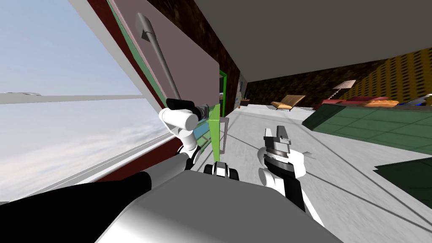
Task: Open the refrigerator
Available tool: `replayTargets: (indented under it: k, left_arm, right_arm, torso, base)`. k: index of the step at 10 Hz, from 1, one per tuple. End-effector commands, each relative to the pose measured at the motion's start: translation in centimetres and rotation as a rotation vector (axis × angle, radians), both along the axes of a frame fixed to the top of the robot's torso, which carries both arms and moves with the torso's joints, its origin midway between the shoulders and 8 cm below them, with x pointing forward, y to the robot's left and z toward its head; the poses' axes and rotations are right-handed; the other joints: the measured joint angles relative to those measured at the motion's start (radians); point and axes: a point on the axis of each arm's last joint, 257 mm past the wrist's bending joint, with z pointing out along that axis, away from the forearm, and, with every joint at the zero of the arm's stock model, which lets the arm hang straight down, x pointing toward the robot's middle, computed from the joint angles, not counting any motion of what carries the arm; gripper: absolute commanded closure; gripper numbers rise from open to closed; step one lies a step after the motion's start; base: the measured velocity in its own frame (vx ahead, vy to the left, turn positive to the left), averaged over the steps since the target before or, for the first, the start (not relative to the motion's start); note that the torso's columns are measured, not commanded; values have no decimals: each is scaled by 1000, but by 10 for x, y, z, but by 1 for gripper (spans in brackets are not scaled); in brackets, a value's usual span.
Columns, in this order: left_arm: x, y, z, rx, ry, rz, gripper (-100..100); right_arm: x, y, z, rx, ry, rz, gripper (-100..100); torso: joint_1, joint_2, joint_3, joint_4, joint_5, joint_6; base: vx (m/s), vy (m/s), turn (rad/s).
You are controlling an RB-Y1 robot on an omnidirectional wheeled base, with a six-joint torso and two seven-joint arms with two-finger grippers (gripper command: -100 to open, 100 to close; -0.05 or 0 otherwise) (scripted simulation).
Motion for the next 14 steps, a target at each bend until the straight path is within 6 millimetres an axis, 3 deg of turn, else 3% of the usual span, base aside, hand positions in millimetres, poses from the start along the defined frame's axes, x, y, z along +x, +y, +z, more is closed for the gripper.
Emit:
replayTargets:
  k: [1, 3, 4, 5, 6, 9, 14]
  left_arm:
    - [6, 20, 1, 2, -1, 63, 100]
    - [8, 29, 2, 3, -2, 92, 100]
    - [6, 24, 1, 3, -2, 77, 100]
    - [5, 18, 0, -2, 1, 59, -100]
    - [5, 16, 0, -3, 1, 53, -100]
    - [2, 8, -1, -3, 2, 23, -100]
    - [-4, -1, 1, 4, -5, -15, -100]
  right_arm:
    - [0, 0, 0, 0, 0, 0, 0]
    - [0, 0, 0, 0, 0, 0, 0]
    - [0, 0, 0, 0, 0, 0, 0]
    - [0, 0, 0, 0, 0, 0, 0]
    - [0, 0, 0, -1, 0, 0, 0]
    - [0, 0, 0, -1, 1, 0, 0]
    - [0, 0, 0, -1, 1, 0, 0]
  torso:
    - [1, 1, 1, 1, 1, -1]
    - [-2, -1, 0, 0, 0, 0]
    - [-6, -5, -3, -1, -1, -1]
    - [0, -4, -3, -1, 0, -1]
    - [12, -5, -3, -1, 4, -1]
    - [-4, 0, 0, 0, -1, -1]
    - [-6, -2, -1, 0, -1, -1]
  base:
    - [-79, -270, 120]
    - [-22, -233, 33]
    - [10, -126, 22]
    - [45, 129, -42]
    - [45, 224, -43]
    - [16, 239, -30]
    - [6, 210, -31]
